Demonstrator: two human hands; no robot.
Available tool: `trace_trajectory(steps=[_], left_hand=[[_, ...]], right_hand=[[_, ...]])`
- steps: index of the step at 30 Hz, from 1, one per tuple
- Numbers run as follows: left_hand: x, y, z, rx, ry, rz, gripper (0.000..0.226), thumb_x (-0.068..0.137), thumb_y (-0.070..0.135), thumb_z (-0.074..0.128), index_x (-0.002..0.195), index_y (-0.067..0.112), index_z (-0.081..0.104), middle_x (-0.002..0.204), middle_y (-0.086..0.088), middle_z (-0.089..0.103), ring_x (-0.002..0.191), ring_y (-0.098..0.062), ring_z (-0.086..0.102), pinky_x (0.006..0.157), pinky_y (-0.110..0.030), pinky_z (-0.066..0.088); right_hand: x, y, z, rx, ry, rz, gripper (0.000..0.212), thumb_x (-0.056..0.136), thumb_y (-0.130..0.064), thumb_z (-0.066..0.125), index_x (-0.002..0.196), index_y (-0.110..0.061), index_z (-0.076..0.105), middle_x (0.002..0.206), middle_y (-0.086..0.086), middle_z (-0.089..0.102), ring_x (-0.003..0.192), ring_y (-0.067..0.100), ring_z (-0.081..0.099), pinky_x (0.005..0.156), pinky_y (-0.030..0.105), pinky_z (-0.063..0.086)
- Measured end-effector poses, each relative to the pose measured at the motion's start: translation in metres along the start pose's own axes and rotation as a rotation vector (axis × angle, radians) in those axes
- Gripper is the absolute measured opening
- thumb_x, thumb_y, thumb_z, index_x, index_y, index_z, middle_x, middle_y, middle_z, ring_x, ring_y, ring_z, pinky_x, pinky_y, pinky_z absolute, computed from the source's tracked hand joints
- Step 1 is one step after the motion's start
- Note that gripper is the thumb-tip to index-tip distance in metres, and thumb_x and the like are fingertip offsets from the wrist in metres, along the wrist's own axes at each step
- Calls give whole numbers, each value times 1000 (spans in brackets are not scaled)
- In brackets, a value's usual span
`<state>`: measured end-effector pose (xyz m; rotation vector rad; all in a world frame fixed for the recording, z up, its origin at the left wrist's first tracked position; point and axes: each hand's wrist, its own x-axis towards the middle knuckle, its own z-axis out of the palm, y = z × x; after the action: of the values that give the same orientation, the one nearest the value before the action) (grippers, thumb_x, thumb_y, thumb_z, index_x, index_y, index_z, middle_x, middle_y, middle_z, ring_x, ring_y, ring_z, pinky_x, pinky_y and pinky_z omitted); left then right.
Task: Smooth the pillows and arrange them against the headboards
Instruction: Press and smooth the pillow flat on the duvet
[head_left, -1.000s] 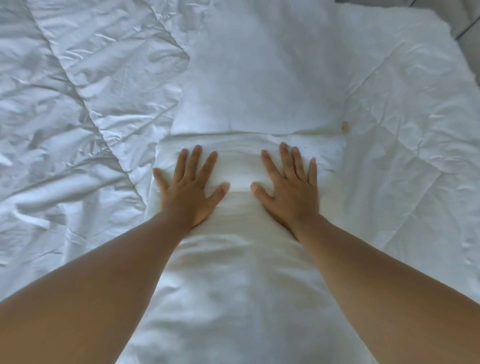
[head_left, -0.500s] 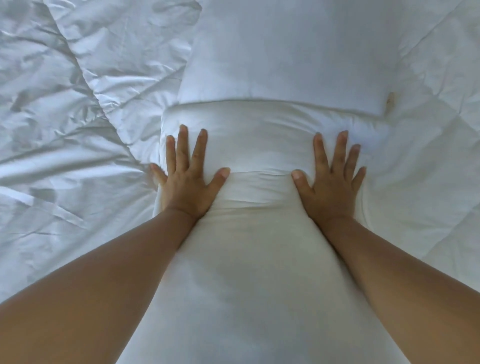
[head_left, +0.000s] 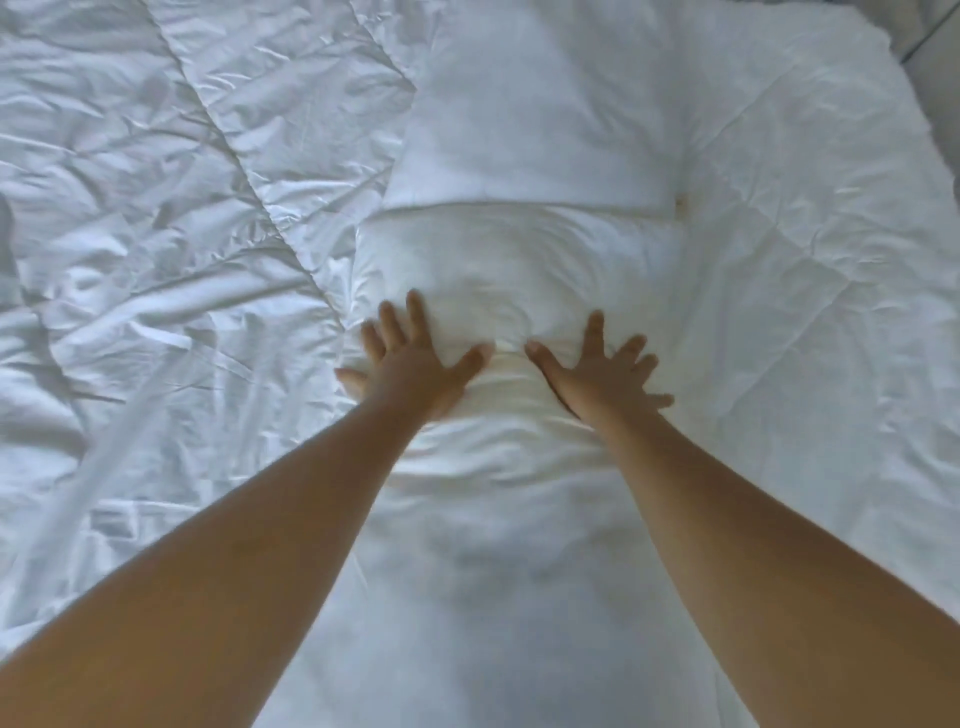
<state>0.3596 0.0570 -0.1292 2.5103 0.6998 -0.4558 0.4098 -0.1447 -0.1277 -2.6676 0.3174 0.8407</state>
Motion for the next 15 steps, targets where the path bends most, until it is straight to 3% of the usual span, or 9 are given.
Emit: trace_trajectory(steps=[7,15], left_hand=[[-133,-51,35,-30,22,-66,114,67,96,27,152,40,-23,166,10,-19,154,-21,-12,114,-71,1],[-234,-92,55,-47,22,-57,115,65,99,21,151,40,-25,166,9,-18,154,-20,-13,114,-72,3]], right_hand=[[-86,72,41,-126,25,-59,122,51,-106,5,149,-42,-31,164,15,-25,153,40,-15,113,75,1],[-182,130,83,-71,42,-105,119,63,-101,18,150,-38,-33,164,14,-27,154,36,-15,118,70,4]])
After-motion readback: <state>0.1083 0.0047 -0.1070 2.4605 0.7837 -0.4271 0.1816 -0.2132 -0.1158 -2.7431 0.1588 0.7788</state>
